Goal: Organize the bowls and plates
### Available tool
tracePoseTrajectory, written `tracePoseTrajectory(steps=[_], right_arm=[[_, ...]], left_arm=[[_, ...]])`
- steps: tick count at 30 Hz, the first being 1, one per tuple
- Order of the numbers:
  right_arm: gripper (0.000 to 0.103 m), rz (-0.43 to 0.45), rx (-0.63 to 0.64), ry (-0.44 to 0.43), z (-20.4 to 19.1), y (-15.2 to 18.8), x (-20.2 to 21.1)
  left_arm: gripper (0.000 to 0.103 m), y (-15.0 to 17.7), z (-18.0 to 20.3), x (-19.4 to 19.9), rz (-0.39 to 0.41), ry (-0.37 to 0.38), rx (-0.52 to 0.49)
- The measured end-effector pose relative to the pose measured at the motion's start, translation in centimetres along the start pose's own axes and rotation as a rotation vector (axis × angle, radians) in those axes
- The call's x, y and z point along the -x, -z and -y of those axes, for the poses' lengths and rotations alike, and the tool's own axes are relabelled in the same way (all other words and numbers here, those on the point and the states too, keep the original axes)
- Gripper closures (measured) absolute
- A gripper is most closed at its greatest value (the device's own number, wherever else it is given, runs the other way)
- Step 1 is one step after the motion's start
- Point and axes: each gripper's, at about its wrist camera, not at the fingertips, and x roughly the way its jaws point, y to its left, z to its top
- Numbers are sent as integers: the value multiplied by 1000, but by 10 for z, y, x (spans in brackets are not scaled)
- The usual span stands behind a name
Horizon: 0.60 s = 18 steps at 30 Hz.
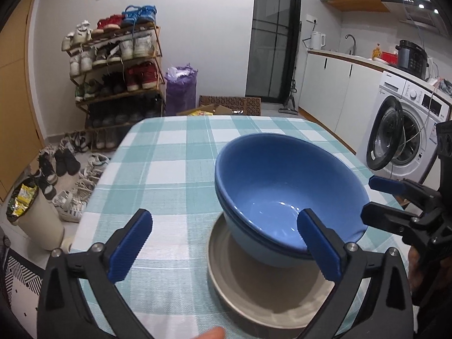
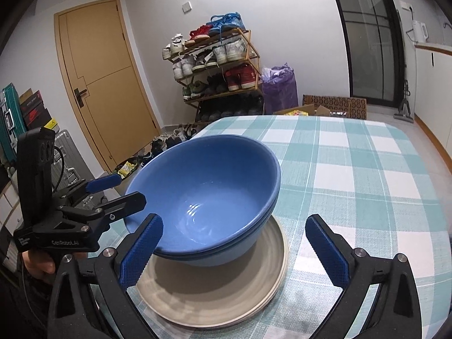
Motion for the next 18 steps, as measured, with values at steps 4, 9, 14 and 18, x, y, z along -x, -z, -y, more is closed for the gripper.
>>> tracePoseTrajectory(steps=[4,9,14,18], right_arm=[[0,21,34,8,-5,6,7],[0,32,56,10,-7,17,11],[0,47,53,-3,-6,27,17],[0,54,76,5,-10,34,21]], left_arm=[[0,5,-6,7,35,3,13],[0,13,-8,20,90,-12,-16],[0,24,-4,27,113,-26,-44],[0,32,-2,31,121,-26,-46]])
